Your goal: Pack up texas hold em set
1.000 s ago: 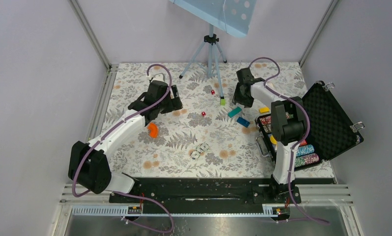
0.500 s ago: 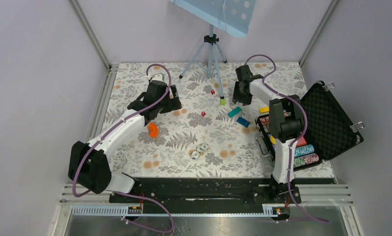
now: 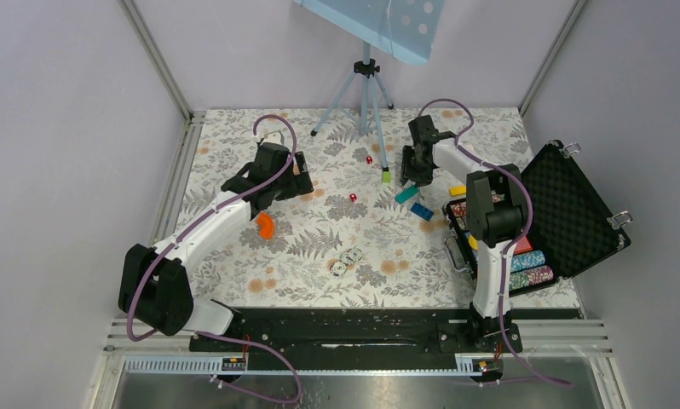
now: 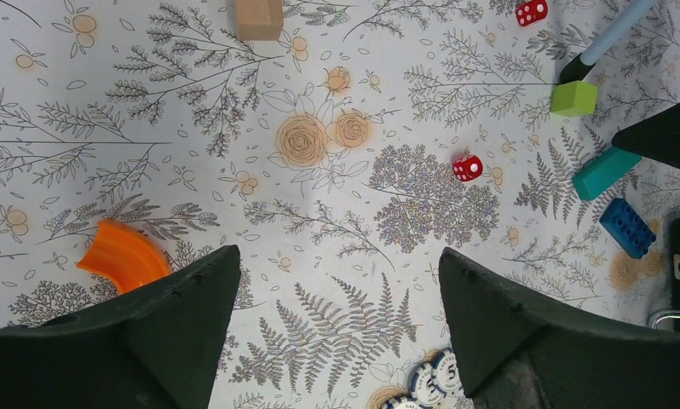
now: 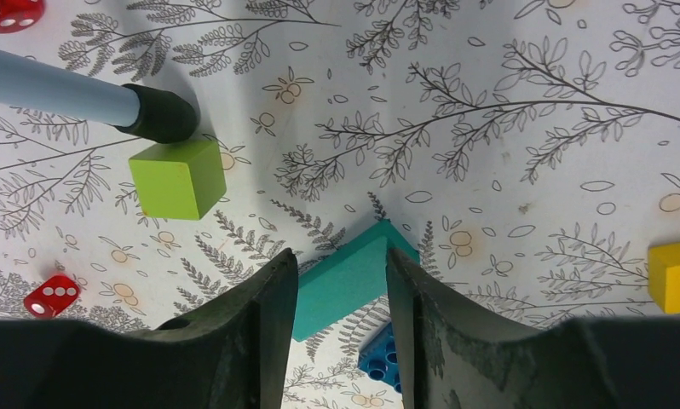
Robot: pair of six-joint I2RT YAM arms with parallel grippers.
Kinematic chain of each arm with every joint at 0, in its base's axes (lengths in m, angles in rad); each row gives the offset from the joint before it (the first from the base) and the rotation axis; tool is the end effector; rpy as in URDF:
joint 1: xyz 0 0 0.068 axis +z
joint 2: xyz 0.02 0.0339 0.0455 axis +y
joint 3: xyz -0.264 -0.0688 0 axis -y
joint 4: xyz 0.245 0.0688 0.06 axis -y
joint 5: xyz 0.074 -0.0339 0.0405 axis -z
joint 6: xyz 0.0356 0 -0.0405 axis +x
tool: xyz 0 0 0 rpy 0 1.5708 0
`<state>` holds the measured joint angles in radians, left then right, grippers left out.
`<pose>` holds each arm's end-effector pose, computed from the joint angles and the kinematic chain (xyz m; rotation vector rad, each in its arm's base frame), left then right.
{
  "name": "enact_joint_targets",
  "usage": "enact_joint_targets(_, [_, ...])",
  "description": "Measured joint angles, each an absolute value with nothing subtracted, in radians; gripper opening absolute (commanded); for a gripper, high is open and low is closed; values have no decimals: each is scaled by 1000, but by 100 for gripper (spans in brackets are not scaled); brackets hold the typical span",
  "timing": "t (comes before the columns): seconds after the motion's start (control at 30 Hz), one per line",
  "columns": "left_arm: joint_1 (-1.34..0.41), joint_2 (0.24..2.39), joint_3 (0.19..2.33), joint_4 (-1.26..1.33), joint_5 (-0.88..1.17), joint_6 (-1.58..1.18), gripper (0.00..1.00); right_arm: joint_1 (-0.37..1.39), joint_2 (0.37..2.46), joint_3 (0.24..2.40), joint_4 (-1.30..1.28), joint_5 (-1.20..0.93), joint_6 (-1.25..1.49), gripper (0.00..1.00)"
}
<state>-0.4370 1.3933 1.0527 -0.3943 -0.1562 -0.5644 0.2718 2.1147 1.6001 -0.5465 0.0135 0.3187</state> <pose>0.2790 -0.1242 0.2749 -0.2278 2.3068 -0.3348 0.4364 0.1211 0.1754 0.0666 2.6433 0.1834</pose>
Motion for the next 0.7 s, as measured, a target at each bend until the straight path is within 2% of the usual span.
enact_joint_targets(0.7, [-434,1381,1052,-394,-157,-554,86,273,2105,1568,-503,72,420,56])
